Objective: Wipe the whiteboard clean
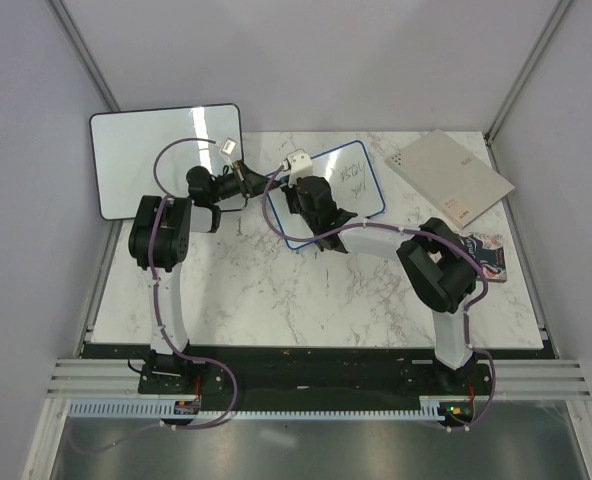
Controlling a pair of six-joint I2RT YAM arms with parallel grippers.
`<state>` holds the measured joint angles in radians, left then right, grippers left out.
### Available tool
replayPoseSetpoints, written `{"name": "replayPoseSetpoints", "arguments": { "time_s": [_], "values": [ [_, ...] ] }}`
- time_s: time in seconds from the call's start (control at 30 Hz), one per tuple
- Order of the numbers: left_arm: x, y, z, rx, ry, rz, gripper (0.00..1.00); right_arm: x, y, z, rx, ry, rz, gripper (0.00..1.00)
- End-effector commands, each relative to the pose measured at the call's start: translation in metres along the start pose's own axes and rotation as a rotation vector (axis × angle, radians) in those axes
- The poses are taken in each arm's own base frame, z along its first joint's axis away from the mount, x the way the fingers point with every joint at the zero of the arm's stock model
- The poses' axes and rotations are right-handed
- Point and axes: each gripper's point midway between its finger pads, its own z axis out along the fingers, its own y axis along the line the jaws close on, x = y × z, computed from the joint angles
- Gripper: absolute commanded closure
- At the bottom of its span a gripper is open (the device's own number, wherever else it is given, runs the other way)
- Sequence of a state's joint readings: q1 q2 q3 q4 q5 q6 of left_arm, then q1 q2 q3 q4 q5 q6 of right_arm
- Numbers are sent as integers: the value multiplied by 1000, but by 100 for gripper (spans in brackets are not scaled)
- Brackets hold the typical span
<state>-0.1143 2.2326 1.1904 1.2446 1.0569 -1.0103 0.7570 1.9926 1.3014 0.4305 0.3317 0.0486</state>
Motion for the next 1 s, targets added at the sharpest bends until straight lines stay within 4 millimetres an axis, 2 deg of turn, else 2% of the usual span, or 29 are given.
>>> {"name": "replayPoseSetpoints", "arguments": {
  "time_s": [0.0, 0.03, 0.13, 0.3, 0.4, 0.53, 0.57, 0.73, 0.77, 0.97],
  "values": [
    [35, -72, 22, 305, 183, 282, 98, 107, 56, -3, -288, 269, -54, 100],
    [35, -71, 21, 302, 181, 280, 98, 109, 54, -2, -273, 273, -48, 100],
    [35, -71, 22, 304, 182, 279, 98, 115, 28, 3, -143, 290, -21, 100],
    [35, -73, 22, 308, 184, 285, 98, 114, -40, 4, 145, 300, 33, 100],
    [35, -76, 22, 313, 185, 290, 98, 105, -69, -2, 278, 288, 35, 100],
    [36, -82, 22, 329, 195, 307, 98, 94, -98, -6, 375, 279, 46, 100],
    [37, -84, 22, 340, 202, 322, 98, 95, -110, -5, 399, 284, 57, 100],
    [38, -93, 20, 362, 220, 351, 98, 107, -155, -12, 504, 312, 111, 100],
    [38, -94, 19, 363, 222, 349, 98, 109, -172, -14, 535, 315, 127, 100],
    [38, -100, 17, 379, 226, 359, 98, 130, -233, -30, 670, 352, 232, 100]
  ]
}}
